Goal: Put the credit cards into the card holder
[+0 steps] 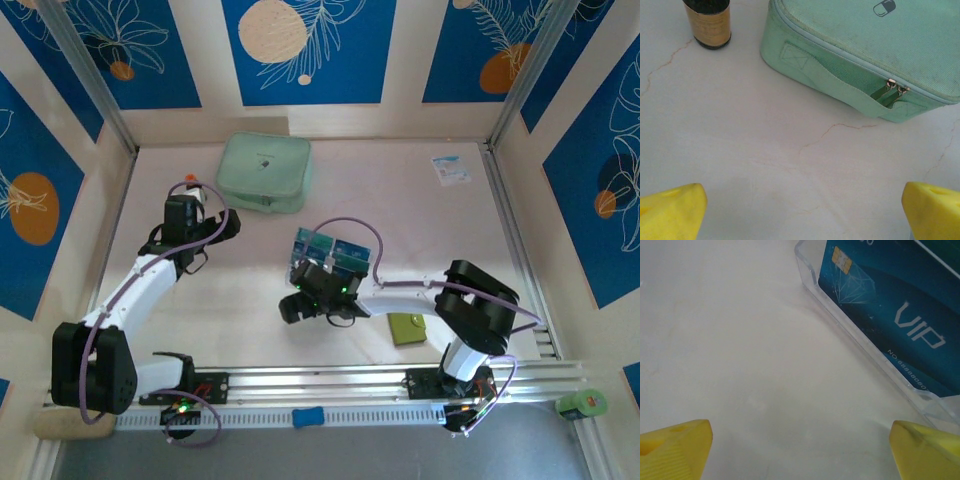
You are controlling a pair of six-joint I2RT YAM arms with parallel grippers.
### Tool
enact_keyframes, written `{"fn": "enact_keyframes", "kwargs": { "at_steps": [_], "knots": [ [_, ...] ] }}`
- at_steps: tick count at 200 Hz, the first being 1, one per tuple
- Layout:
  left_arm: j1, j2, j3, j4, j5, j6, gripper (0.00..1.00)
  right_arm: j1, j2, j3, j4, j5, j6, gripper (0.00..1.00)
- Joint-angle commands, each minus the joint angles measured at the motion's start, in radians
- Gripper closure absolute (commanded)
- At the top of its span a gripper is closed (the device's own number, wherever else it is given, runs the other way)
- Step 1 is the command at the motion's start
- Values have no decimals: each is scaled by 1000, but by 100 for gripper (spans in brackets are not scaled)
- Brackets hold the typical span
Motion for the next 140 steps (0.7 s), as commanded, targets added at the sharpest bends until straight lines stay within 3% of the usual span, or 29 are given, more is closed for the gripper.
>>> {"fn": "enact_keyframes", "kwargs": {
  "at_steps": [1,140],
  "knots": [
    [-10,-28,12,-13,-1,0,0,-47,13,29,14,54,0,8],
    [-11,-74,-9,-7,64,-22,0,-339,127,172,-2,-11,-132,8]
  ]
}}
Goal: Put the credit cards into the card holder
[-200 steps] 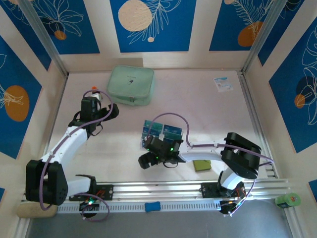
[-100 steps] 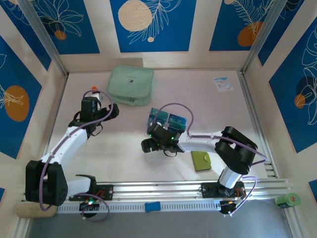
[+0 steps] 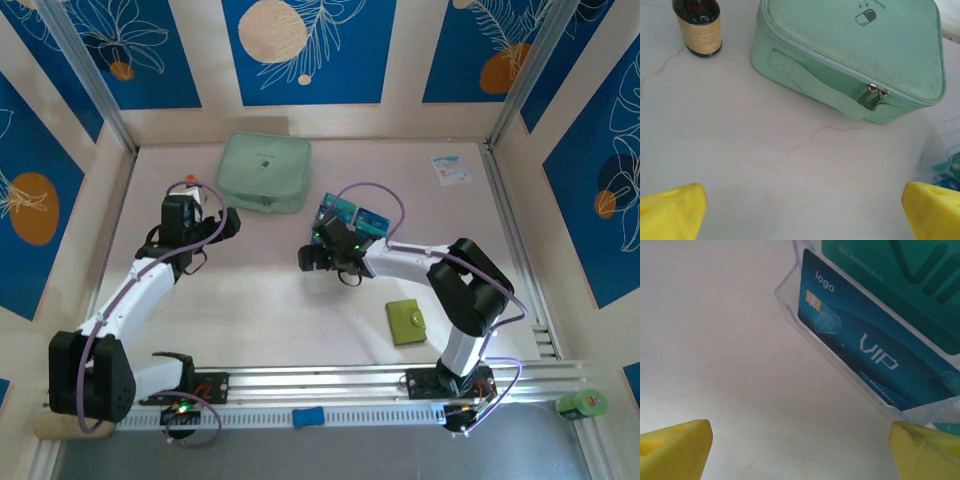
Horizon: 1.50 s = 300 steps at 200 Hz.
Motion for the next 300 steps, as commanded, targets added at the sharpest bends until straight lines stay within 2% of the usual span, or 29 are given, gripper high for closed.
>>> {"fn": "enact_keyframes", "kwargs": {
  "at_steps": [1,36,76,115,141,176,204,222,248,300],
  "knots": [
    [-10,-35,-9,-2,35,-23,0,-33,28,36,-20,-20,-47,8],
    [-13,-38,-29,26,83,-59,0,-57,31,81,-57,-87,-77,8],
    [-29,-21,-34,36,141,-92,0,-27,-134,46,-134,-168,-40,8],
    [-78,-34,-26,15,150,-106,0,-45,-345,-80,-272,-132,121,7],
    [-133,-55,-14,-11,122,-99,0,-61,-525,-172,-436,-89,229,9],
    [-194,-88,-17,-19,93,-102,0,-165,-756,-300,-760,-58,479,15],
    [-229,-88,-19,3,83,-119,0,-244,-963,-414,-889,-71,604,22],
    [-247,-72,-7,7,80,-117,0,-292,-1046,-457,-976,-52,670,23],
    [-265,-47,8,6,83,-113,0,-348,-1077,-488,-1027,-49,725,19],
    [-282,-46,6,15,71,-117,0,-384,-990,-533,-944,-113,694,17]
  ]
}}
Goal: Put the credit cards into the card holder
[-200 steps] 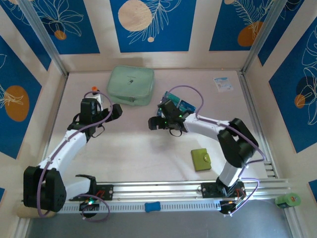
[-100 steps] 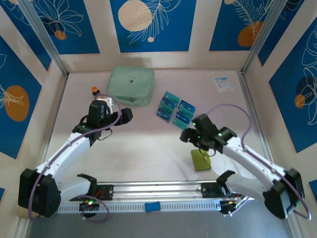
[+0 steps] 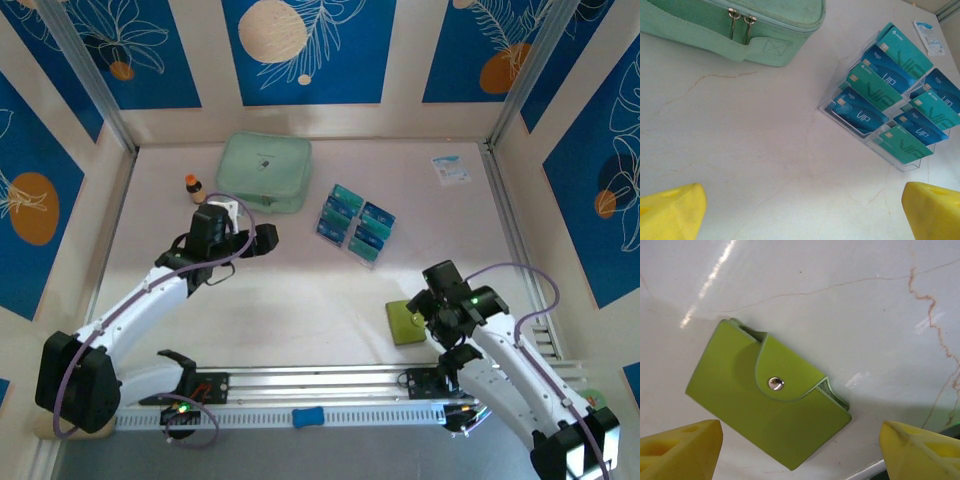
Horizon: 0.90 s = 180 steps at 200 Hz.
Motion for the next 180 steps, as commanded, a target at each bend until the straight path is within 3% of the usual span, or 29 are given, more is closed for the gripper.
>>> {"fn": "enact_keyframes", "kwargs": {
  "at_steps": [1,115,180],
  "knots": [
    [-13,-3,29,15,-21,-12,0,-5,30,-37,-32,-39,21,17],
    [-32,-16,33,21,-42,-19,0,-24,81,-65,160,-244,-13,15],
    [-41,-24,30,29,-56,-17,0,-17,85,-90,295,-290,0,16]
  ]
}}
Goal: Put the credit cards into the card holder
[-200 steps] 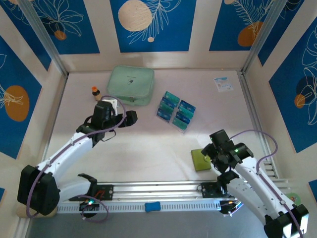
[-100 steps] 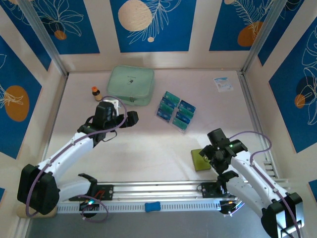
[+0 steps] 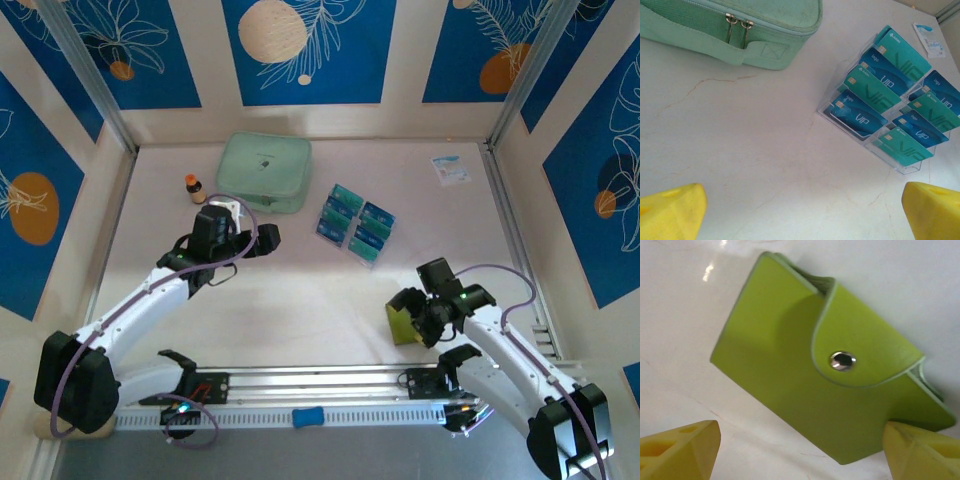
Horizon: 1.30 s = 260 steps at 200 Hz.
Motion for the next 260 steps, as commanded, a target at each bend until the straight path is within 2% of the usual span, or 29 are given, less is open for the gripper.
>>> {"fn": "enact_keyframes", "kwargs": {
  "at_steps": [1,33,80,138,213,260],
  "knots": [
    [-14,-20,30,21,-19,-10,0,1,5,-16,61,-46,18,16],
    [-19,-17,29,27,-22,-11,0,10,24,29,17,-19,0,16],
    [-24,-15,37,31,-22,-3,0,-19,20,90,-194,163,50,14],
    [-24,-9,51,33,-24,19,0,-78,42,57,-221,186,121,11],
    [-24,-18,63,21,-39,32,0,-93,176,28,-22,47,105,9],
    [-24,-32,65,15,-48,43,0,-75,175,25,96,-35,56,12]
  ]
}}
